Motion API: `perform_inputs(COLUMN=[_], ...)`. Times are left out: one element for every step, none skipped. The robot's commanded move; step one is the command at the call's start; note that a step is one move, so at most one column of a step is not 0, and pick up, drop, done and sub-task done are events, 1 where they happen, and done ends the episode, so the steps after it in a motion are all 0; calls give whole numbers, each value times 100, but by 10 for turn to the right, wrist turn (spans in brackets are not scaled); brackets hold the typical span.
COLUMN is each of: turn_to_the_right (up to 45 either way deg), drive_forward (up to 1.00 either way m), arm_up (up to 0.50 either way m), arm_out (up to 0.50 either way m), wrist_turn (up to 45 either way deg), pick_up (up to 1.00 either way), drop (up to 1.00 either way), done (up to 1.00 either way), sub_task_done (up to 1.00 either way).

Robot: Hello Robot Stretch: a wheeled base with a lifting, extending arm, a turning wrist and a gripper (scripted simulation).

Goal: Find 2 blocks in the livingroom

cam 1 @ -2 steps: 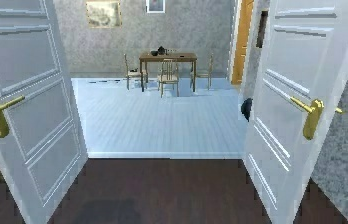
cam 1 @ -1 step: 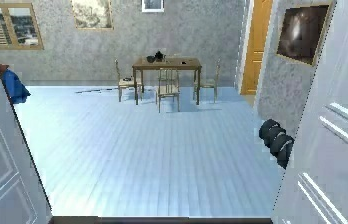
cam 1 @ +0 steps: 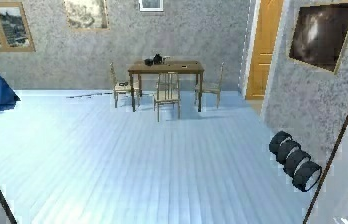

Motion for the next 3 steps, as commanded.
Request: perform_inputs(turn_to_the_right=[0, 210, 0], drive_forward=[45, 0, 100], arm_up=[0, 0, 0], arm_out=[0, 0, 0], wrist_turn=[0, 0, 0], pick_up=[0, 0, 0], drop=[0, 0, 0], done=[0, 0, 0], sub_task_done=[0, 0, 0])
